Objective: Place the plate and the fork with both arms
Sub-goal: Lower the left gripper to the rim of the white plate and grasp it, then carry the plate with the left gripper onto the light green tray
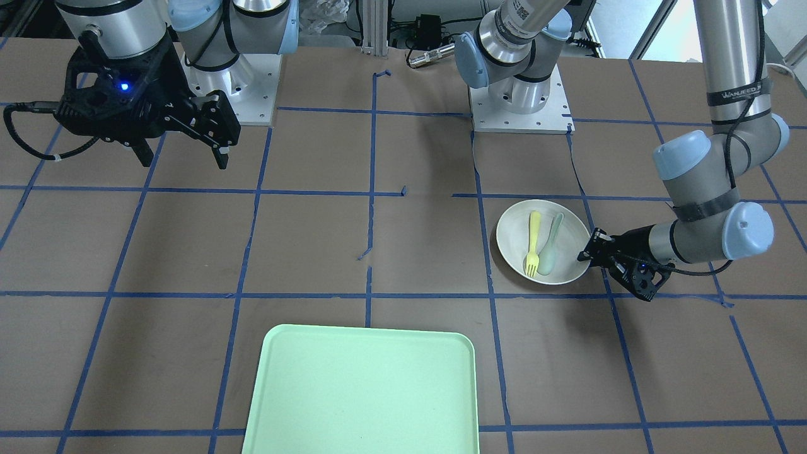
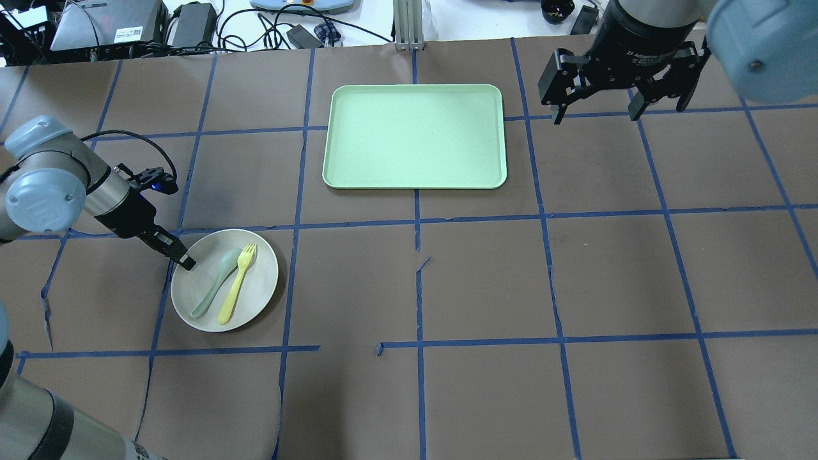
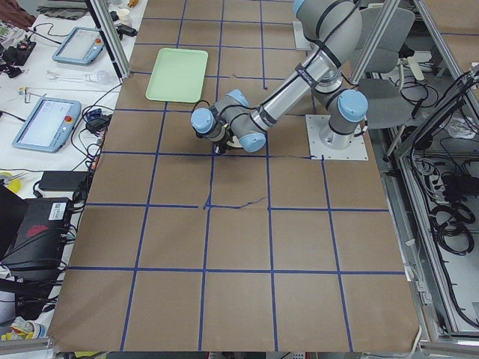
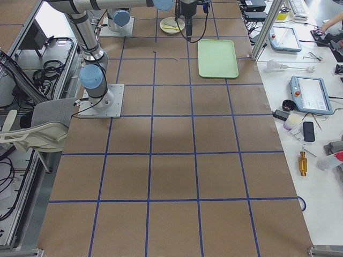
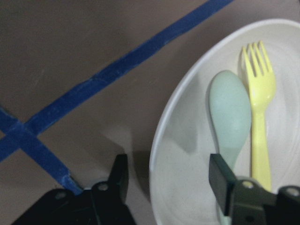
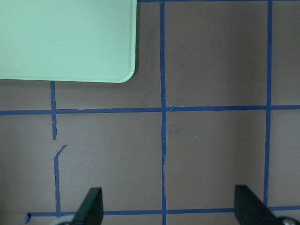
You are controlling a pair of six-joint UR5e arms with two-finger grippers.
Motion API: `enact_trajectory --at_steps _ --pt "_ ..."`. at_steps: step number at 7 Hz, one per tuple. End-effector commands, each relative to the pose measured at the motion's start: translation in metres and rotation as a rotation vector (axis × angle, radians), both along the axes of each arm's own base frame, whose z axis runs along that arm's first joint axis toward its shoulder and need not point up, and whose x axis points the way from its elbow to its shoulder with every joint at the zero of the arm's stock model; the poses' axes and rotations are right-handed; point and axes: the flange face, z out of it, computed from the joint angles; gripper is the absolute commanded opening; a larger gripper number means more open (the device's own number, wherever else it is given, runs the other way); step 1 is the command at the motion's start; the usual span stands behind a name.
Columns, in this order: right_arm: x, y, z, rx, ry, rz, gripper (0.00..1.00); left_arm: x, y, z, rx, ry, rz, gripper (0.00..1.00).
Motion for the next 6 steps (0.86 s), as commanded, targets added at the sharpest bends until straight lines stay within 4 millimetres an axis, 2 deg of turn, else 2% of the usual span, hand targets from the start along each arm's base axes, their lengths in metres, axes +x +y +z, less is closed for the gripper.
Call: enact_trajectory --at_steps 1,2,5,6 --pt "0.0 0.001 0.002 -0.003 0.0 0.0 1.0 0.003 -0.009 0.01 -0.003 -0.027 0.064 0.0" --pt "0.0 0.001 0.002 -0.003 0.0 0.0 1.0 0.001 -0.014 0.021 -0.005 -0.019 0.168 0.0" --pt "0.0 0.001 0.002 -0.003 0.0 0.0 1.0 -0.011 -0.017 0.037 0.045 0.047 0.387 0.0" --pt "0.0 0.001 0.002 -0.003 0.0 0.0 1.0 -0.01 -0.03 0.052 0.037 0.027 0.448 0.0"
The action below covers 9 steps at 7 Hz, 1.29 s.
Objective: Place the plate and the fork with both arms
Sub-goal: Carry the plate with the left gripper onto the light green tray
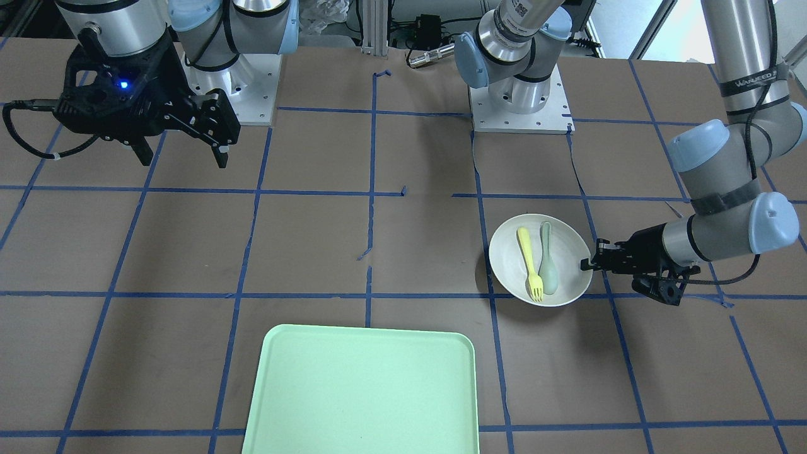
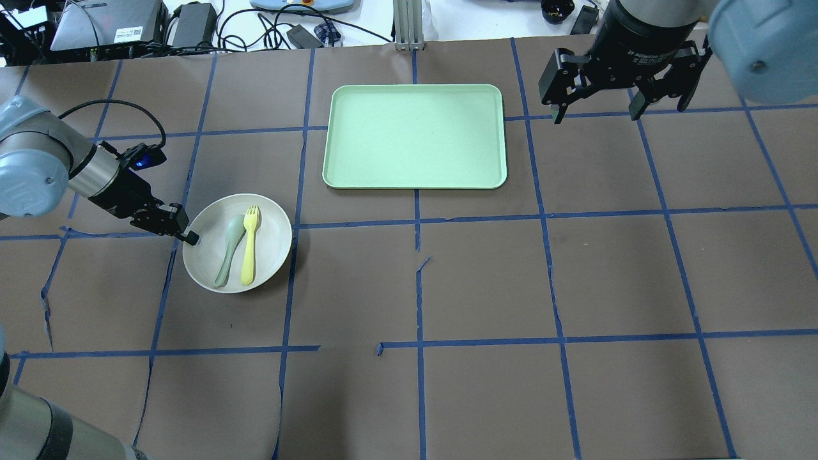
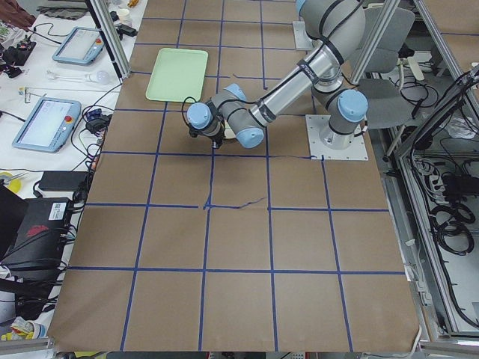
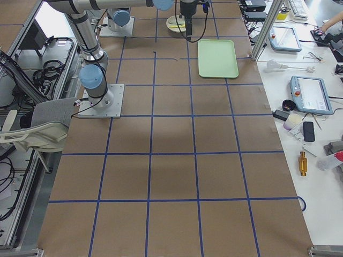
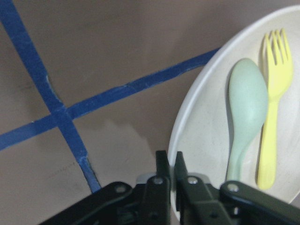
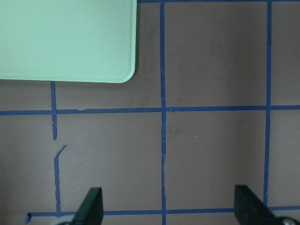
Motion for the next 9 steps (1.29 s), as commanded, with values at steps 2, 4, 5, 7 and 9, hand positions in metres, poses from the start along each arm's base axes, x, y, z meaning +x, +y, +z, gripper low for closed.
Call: enact_trajectory --at_steps 2,4,5,7,9 --pt "0.0 0.0 -0.001 0.002 0.0 0.0 1.0 -0.031 -0.071 0.069 -0.018 -0.059 0.108 0.0" --pt "0.0 0.0 -0.001 0.002 0.0 -0.001 1.0 -0.106 -0.123 0.099 -0.039 -0.072 0.116 0.0" --pt "0.0 0.0 -0.001 0.002 0.0 0.0 1.0 -0.141 -0.146 0.089 -0.05 -0.052 0.096 0.0" --pt "0.0 0.0 0.0 0.0 0.0 -0.001 1.0 -0.216 -0.194 0.076 -0.086 -0.057 0.06 0.0" --pt "0.0 0.0 0.0 0.0 0.0 -0.001 1.0 -0.257 -0.23 0.043 -0.09 -0.037 0.049 0.0"
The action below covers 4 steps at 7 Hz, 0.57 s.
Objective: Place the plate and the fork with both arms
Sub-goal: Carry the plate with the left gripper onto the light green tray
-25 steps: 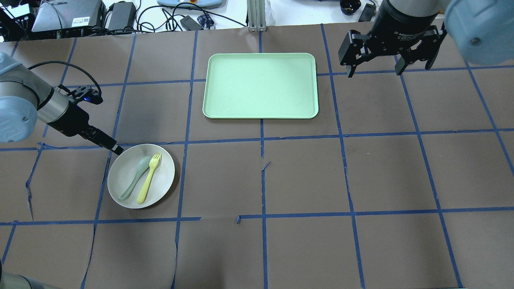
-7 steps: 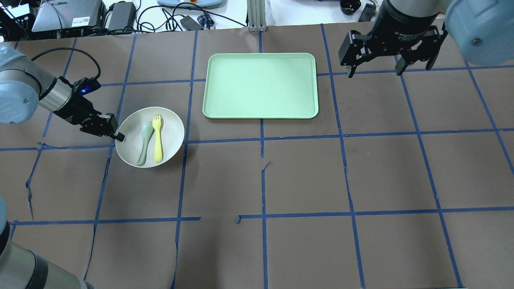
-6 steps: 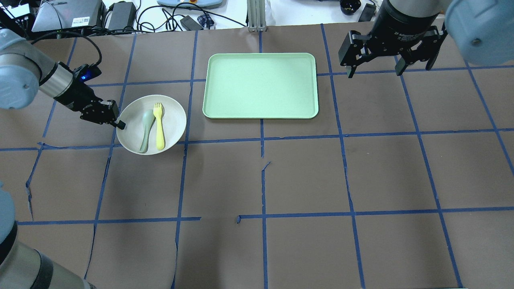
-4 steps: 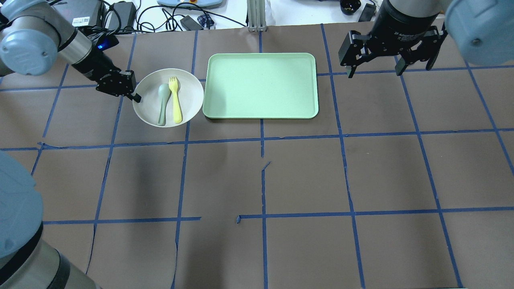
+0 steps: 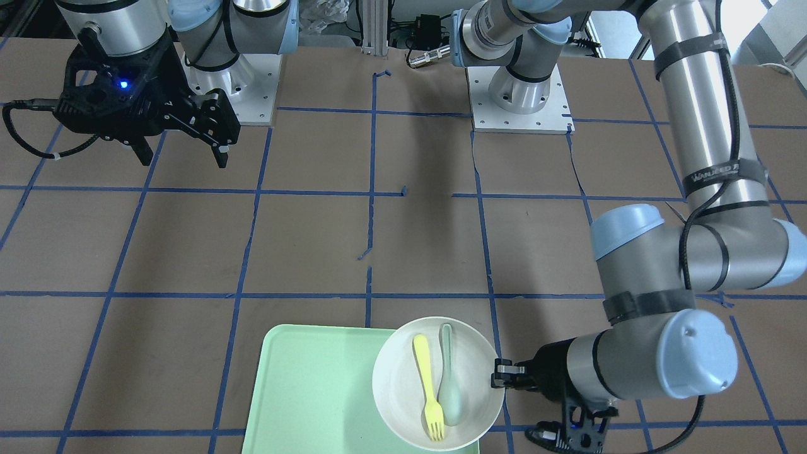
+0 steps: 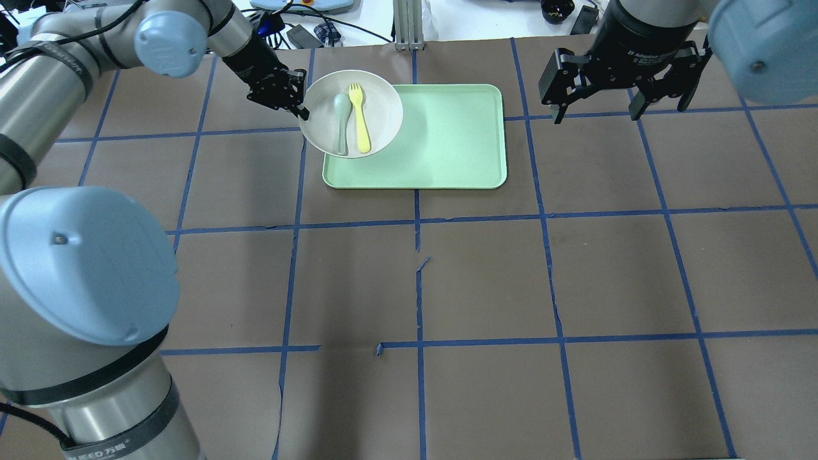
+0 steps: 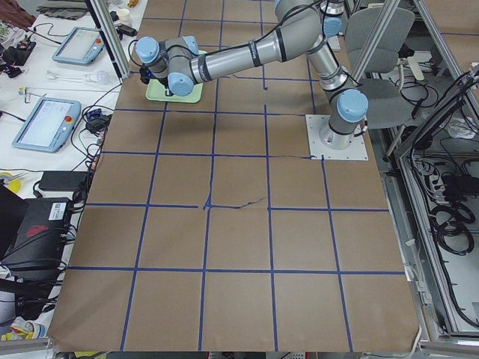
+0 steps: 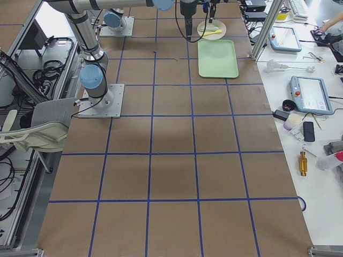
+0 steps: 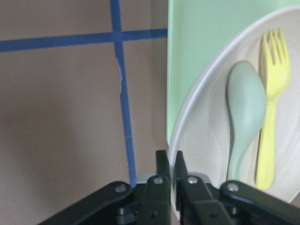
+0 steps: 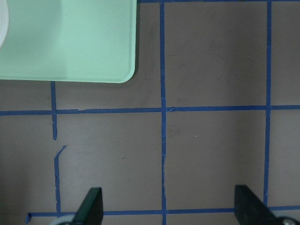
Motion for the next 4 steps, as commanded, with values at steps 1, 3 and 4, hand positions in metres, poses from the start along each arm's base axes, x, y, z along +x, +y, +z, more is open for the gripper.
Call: enact_trajectory --at_steps 1,3,4 --pt "0.0 0.0 0.0 0.0 0.0 0.0 1.0 -0.046 -0.023 -0.043 -0.001 0.01 -0.018 0.0" --pt "0.0 0.0 0.0 0.0 0.0 0.0 1.0 -0.062 -0.022 -0.07 0.033 0.011 -0.029 0.0" --pt "0.0 0.0 0.0 0.0 0.0 0.0 1.0 -0.079 -0.018 -0.076 0.043 0.008 -0.042 0.0"
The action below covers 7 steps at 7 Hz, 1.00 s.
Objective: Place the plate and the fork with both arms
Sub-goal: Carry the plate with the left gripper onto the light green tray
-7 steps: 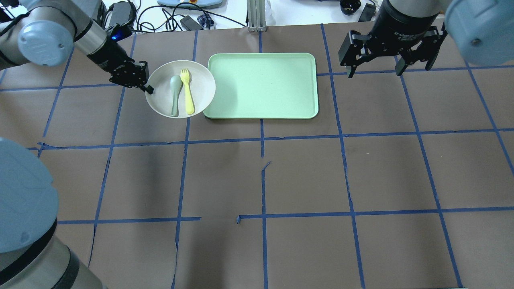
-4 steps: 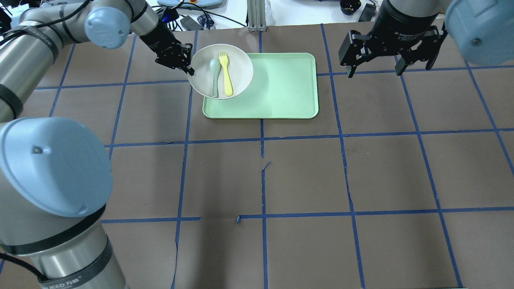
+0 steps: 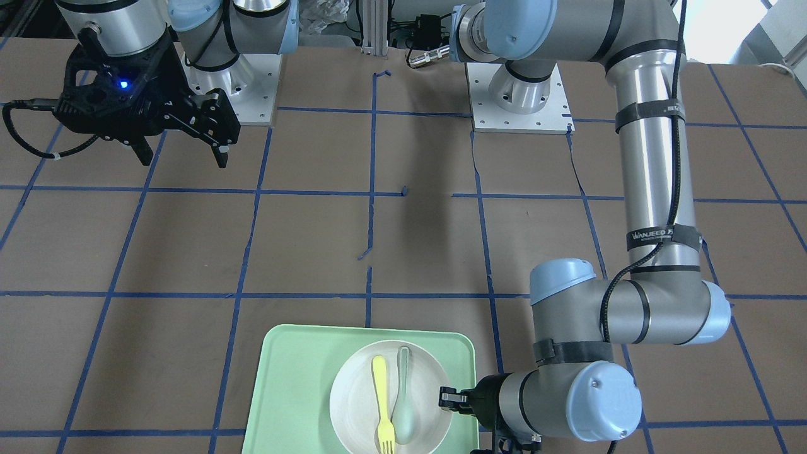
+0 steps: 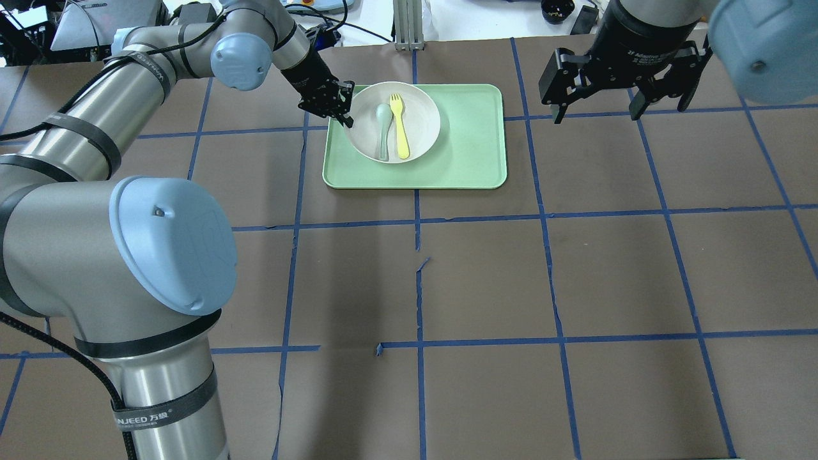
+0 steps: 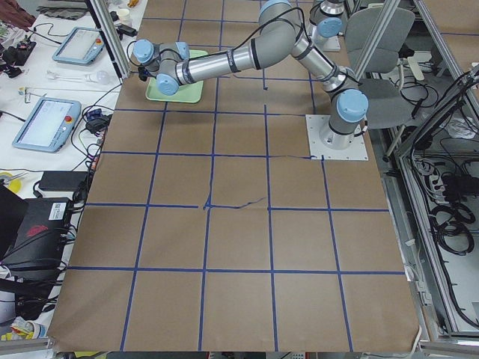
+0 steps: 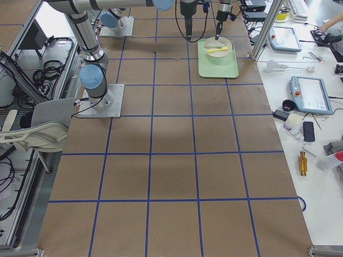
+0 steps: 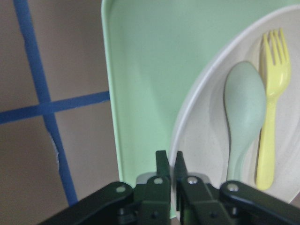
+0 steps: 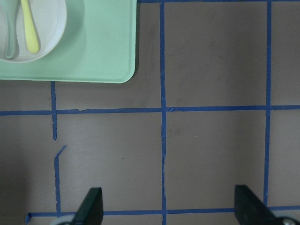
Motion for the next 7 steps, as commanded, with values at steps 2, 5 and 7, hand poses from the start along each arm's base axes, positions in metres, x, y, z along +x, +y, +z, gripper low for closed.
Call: enact_trajectory --at_steps 2,5,7 --pt "0.0 0.0 0.0 0.0 0.0 0.0 1.0 -0.035 0.011 -0.02 0.034 -0.005 -0.024 0.0" --pt "0.001 -0.007 0.001 -0.008 0.003 -0.011 1.0 -0.037 0.026 -0.016 0.021 -0.006 -0.029 1.0" --pt "0.003 -0.041 -0.021 0.021 0.0 -0.009 1.0 -0.03 0.034 0.033 0.018 -0.024 -0.024 1.0"
